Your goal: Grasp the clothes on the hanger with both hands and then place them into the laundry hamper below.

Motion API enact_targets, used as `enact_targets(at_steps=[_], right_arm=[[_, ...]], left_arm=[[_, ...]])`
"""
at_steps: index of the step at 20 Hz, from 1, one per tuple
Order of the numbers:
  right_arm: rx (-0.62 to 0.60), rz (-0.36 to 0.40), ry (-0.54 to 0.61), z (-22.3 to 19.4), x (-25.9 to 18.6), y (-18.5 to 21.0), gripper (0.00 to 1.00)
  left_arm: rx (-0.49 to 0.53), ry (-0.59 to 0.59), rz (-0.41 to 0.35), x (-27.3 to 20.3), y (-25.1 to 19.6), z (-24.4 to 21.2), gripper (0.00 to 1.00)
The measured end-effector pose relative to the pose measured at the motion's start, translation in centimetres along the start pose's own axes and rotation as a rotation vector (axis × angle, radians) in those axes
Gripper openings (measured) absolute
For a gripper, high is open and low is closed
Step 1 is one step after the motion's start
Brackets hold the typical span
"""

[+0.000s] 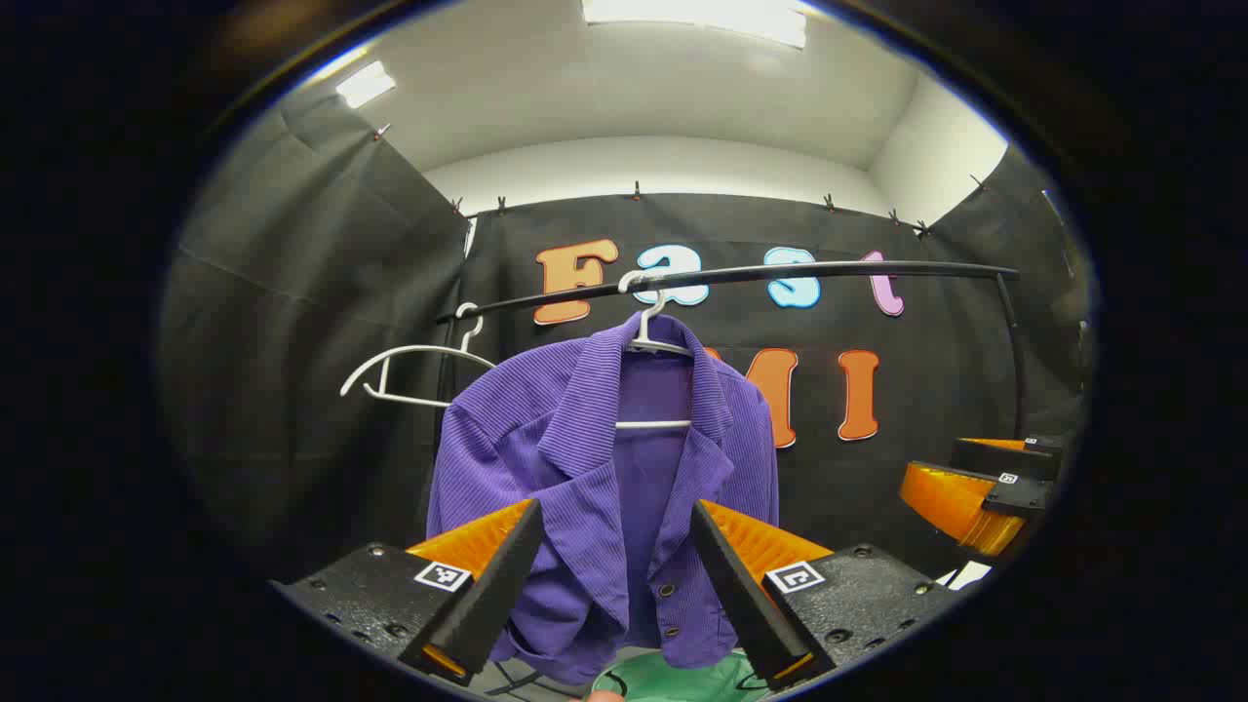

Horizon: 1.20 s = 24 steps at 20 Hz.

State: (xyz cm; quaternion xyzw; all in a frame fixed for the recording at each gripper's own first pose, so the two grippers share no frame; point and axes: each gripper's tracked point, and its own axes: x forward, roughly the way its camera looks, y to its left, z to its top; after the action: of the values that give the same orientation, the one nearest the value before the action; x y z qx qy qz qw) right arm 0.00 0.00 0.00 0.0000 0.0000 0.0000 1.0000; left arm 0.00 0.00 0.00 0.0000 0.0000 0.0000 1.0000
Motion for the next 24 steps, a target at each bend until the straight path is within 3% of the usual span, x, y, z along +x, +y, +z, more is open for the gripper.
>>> enact_targets(at_steps=[4, 7, 8, 10, 11, 12, 14, 16, 18, 19, 20, 22, 24], right_arm=[[-0.025, -0.002, -0.02, 0.5, -0.2, -0.5, 0.98], [-0.027, -0.009, -0.023, 0.7, -0.5, -1.0, 0.94], [-0.025, -0.01, -0.021, 0.7, -0.8, -1.1, 0.98], [-0.022, -0.007, -0.014, 0.5, -0.9, -1.2, 0.94], [-0.017, -0.004, -0.013, 0.5, -1.1, -1.2, 0.98], [-0.012, -0.004, -0.013, 0.6, -1.1, -1.2, 0.94], [-0.014, -0.003, -0.018, 0.7, -1.5, -1.3, 0.98], [-0.019, 0.002, -0.023, 0.9, -1.5, -1.3, 0.98], [-0.019, 0.011, -0.027, 1.0, -1.8, -1.1, 0.98], [-0.015, 0.016, -0.029, 0.9, -1.8, -0.9, 0.94], [-0.006, 0.026, -0.035, 1.0, -1.8, -0.7, 0.94], [0.012, 0.067, -0.074, 1.9, -1.8, 0.7, 0.96], [-0.005, 0.079, -0.083, 1.5, -1.1, 1.5, 0.98]], left_arm=[[0.001, -0.019, 0.009, -0.1, 0.3, 0.6, 0.91], [0.006, -0.028, 0.013, -0.2, 0.5, 1.0, 0.91], [0.006, -0.028, 0.015, -0.2, 0.5, 1.0, 0.91], [-0.002, -0.028, 0.019, -0.3, 0.6, 0.9, 0.92], [-0.005, -0.027, 0.019, -0.4, 0.6, 0.9, 0.95], [-0.004, -0.027, 0.021, -0.5, 0.7, 0.8, 0.95], [-0.002, -0.031, 0.025, -0.7, 0.8, 0.9, 0.92], [-0.003, -0.036, 0.033, -1.0, 1.0, 1.1, 0.95], [-0.017, -0.041, 0.046, -1.2, 1.3, 1.3, 0.91], [-0.029, -0.042, 0.054, -1.3, 1.6, 1.4, 0.95], [-0.046, -0.038, 0.058, -1.3, 1.9, 1.4, 0.91], [-0.088, -0.025, 0.044, -1.4, 2.5, 1.5, 0.95], [-0.109, -0.02, 0.048, -1.6, 3.8, 1.7, 0.92]])
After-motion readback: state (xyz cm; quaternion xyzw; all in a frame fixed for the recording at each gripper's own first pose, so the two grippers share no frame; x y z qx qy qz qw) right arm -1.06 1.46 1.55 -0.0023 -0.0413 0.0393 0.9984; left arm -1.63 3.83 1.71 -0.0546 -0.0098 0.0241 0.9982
